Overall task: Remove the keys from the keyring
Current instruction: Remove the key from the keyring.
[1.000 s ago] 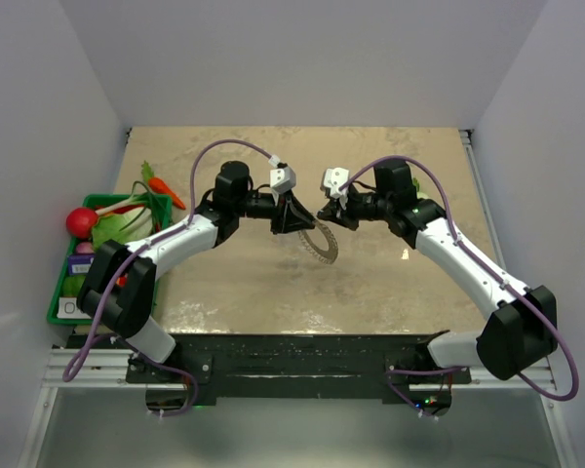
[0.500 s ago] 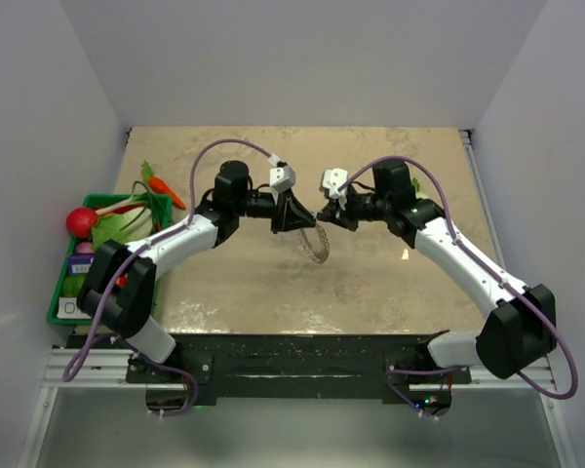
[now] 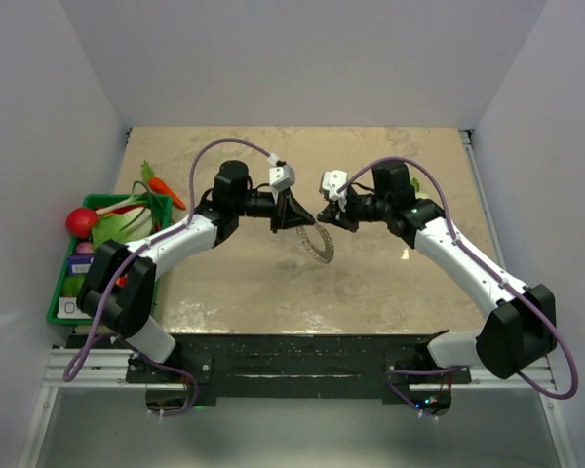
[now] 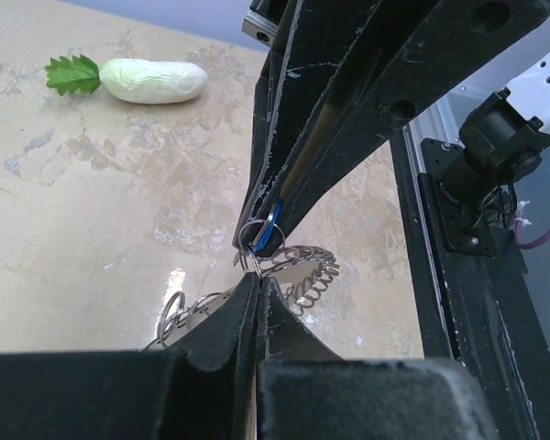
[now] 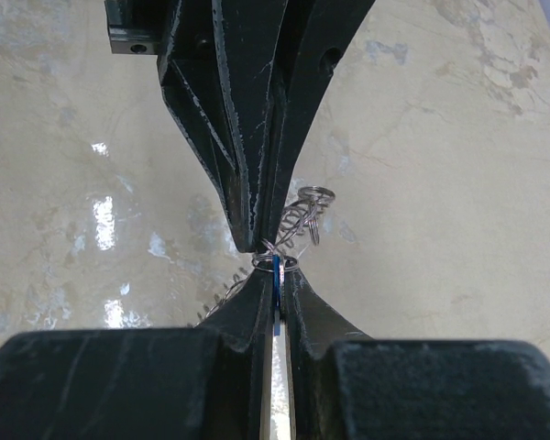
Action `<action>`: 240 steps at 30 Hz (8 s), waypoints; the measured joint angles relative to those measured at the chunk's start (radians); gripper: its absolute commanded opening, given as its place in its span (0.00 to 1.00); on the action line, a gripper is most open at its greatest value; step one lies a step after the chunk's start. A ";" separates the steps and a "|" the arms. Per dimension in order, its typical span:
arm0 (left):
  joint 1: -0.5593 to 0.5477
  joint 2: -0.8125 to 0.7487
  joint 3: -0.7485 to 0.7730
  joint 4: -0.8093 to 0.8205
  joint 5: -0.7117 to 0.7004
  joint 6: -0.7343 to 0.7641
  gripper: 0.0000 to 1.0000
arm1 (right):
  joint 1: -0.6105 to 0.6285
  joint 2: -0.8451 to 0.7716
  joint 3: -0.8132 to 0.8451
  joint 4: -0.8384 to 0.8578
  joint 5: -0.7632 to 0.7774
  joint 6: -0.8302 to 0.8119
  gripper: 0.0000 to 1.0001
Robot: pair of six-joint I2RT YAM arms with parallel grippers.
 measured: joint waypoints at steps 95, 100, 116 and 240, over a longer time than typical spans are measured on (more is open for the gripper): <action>0.067 -0.006 -0.153 0.638 0.238 -0.440 0.00 | 0.002 0.064 0.095 -0.191 -0.256 -0.117 0.40; 0.068 -0.006 -0.164 0.649 0.234 -0.441 0.00 | 0.009 0.064 0.095 -0.201 -0.259 -0.123 0.41; 0.087 -0.006 -0.169 0.683 0.224 -0.467 0.00 | 0.036 0.147 0.118 -0.303 -0.263 -0.188 0.34; 0.084 -0.015 -0.182 0.643 0.190 -0.426 0.00 | 0.079 -0.023 0.020 -0.003 0.138 -0.050 0.00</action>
